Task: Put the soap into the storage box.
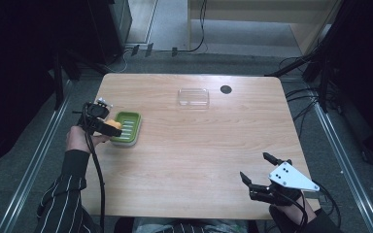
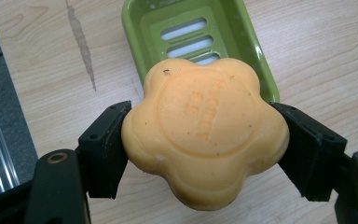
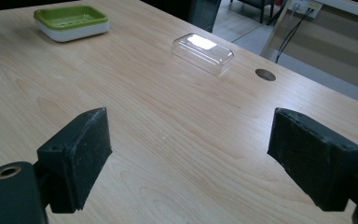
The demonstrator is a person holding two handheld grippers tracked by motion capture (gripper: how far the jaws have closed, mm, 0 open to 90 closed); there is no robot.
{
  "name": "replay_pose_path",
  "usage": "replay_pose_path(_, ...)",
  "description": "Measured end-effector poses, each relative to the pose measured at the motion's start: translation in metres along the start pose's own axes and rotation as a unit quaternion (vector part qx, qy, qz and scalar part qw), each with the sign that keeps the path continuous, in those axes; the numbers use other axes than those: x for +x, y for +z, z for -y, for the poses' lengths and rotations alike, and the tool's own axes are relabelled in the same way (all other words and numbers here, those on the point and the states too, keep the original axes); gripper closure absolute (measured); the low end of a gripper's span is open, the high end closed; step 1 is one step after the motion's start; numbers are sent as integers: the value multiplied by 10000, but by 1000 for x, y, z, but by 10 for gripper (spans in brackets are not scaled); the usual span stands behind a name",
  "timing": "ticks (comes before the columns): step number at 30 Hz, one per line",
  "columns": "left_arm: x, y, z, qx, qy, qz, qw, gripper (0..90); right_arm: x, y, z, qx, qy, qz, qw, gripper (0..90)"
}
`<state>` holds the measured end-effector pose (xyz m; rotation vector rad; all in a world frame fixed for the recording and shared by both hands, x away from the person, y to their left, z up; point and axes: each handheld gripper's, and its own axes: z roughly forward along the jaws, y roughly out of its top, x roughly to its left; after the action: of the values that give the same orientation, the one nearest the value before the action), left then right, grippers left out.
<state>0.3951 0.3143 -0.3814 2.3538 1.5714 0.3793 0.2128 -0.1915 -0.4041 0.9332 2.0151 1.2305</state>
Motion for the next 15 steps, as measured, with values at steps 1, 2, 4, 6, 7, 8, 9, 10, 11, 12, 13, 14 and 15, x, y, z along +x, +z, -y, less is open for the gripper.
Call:
replay_pose_path(1, 0, 0, 0, 0, 0, 0, 10000, 256, 0, 0, 0, 0, 0, 0, 10000, 134)
replay_pose_path(2, 0, 1, -1, -3, 22, -16, 10000, 256, -1, 0, 0, -12, -7, 5, 10000, 134)
replay_pose_path(4, -1, 2, -2, 17, 41, -11, 10000, 255, -1, 0, 1, -10, 20, 2, 10000, 134)
replay_pose_path(6, -3, 4, -6, 2, 70, -25, 10000, 256, -2, 1, 1, -5, 9, -8, 10000, 134)
replay_pose_path(7, -3, 4, -6, 2, 70, -25, 10000, 256, -2, 1, 1, -5, 9, -8, 10000, 134)
replay_pose_path(8, -3, 6, -8, -6, 82, 11, 10000, 256, -3, 1, 1, -16, 19, -9, 10000, 134)
replay_pose_path(9, -3, 6, -9, -8, 93, 13, 10000, 256, -3, 1, 1, -16, 19, -9, 10000, 134)
replay_pose_path(10, -3, 7, -10, -20, 98, -1, 10000, 255, -2, 1, 1, -14, 20, -13, 10000, 134)
replay_pose_path(11, -3, 8, -12, -25, 90, -14, 10000, 255, -2, 1, 1, -12, 10, -13, 10000, 134)
replay_pose_path(12, -2, 9, -13, -30, 87, -20, 10000, 256, -2, 1, 1, -9, 12, -23, 10000, 134)
replay_pose_path(13, -2, 11, -14, -36, 62, -11, 10000, 255, -2, 0, 1, -12, 11, -11, 10000, 134)
replay_pose_path(14, -1, 13, -15, -25, 77, -10, 10000, 255, -2, -1, 1, -17, 12, -6, 10000, 134)
replay_pose_path(15, -1, 13, -15, -25, 77, -10, 10000, 255, -2, -1, 1, -17, 12, -6, 10000, 134)
